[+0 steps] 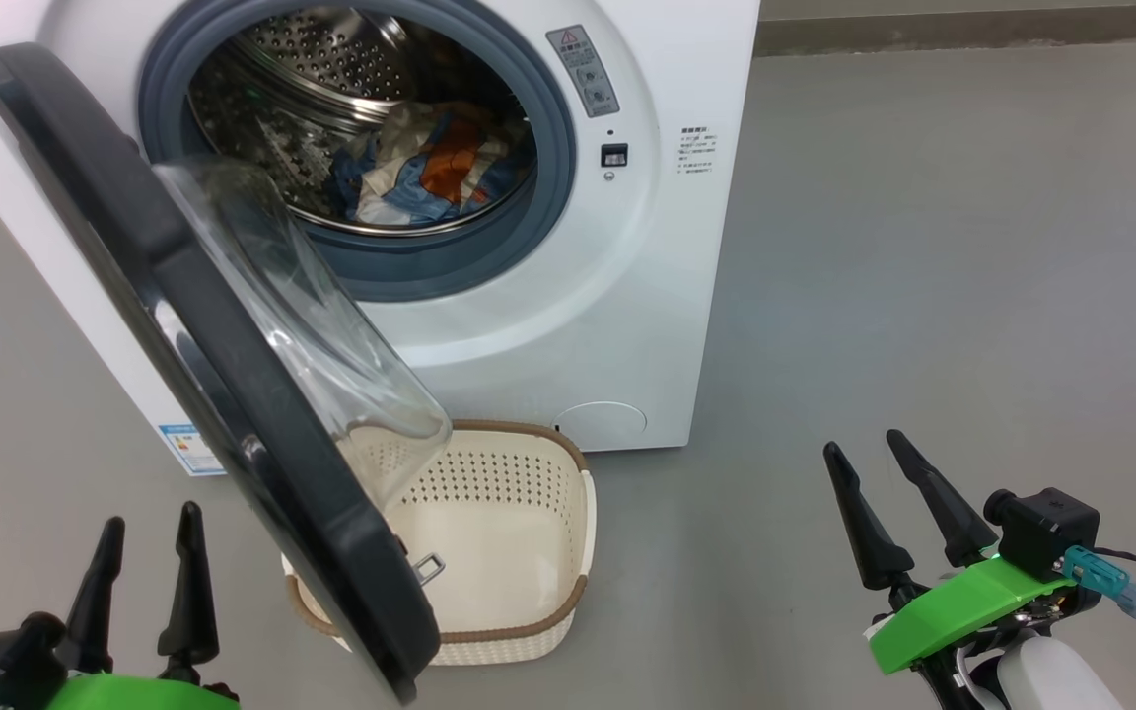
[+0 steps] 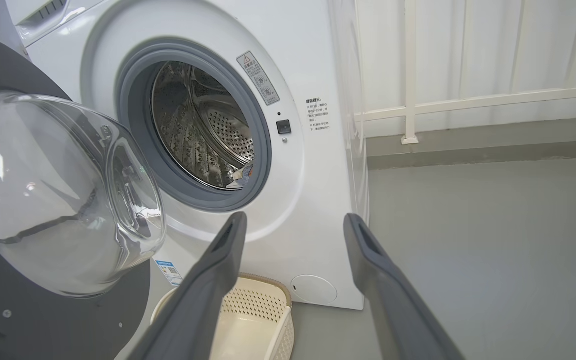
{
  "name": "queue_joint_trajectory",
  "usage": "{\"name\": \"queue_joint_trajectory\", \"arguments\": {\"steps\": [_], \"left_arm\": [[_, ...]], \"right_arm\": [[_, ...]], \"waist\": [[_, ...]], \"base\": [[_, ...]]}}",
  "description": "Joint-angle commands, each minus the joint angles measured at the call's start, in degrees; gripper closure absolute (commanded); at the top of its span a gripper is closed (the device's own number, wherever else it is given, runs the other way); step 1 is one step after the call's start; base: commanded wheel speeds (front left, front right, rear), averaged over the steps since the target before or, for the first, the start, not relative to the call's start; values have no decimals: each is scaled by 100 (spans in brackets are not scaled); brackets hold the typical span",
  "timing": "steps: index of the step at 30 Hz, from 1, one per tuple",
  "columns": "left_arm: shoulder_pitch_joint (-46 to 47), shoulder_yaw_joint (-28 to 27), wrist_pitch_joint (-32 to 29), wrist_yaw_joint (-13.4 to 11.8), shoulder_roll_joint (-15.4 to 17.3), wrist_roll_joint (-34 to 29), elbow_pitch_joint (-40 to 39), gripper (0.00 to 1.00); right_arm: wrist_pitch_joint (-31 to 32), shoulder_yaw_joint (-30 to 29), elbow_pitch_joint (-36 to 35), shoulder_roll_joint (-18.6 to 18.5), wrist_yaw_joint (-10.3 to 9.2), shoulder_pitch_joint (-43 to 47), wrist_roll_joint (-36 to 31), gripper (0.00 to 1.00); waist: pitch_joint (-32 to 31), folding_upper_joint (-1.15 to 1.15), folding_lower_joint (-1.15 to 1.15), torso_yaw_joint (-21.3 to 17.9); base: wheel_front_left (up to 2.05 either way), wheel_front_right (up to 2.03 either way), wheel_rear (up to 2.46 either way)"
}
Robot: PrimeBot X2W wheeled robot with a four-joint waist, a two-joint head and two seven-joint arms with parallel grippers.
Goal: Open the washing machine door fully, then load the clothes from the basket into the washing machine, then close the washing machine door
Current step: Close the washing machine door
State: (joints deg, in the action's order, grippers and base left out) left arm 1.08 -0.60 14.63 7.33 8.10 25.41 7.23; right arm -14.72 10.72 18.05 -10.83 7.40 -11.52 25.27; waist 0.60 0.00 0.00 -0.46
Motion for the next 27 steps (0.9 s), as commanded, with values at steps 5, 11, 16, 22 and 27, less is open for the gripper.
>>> {"name": "queue_joint_trajectory", "arguments": {"steps": [5,11,16,22,27], "left_arm": [[119,-185,37,13,87,-42,-92,0],[106,-155,37,14,111,-25,-107,0],[97,-135,37,15,114,-12,-114,0],[89,-123,37,15,111,13,-111,0],[89,-102,37,15,112,16,-112,0]], "right_arm": [[-28,161,-124,-42,9,-1,-31,0],[-28,193,-112,-59,9,-3,-29,0],[-28,209,-101,-66,9,-12,-29,0],[-28,223,-92,-73,9,-14,-23,0],[-28,251,-89,-87,9,-17,-7,0]], "waist": [[-9,0,0,40],[-21,0,0,55],[-27,0,0,55],[-34,0,0,58],[-36,0,0,86]], "base": [[0,0,0],[0,0,0],[0,0,0],[0,0,0],[0,0,0]]}}
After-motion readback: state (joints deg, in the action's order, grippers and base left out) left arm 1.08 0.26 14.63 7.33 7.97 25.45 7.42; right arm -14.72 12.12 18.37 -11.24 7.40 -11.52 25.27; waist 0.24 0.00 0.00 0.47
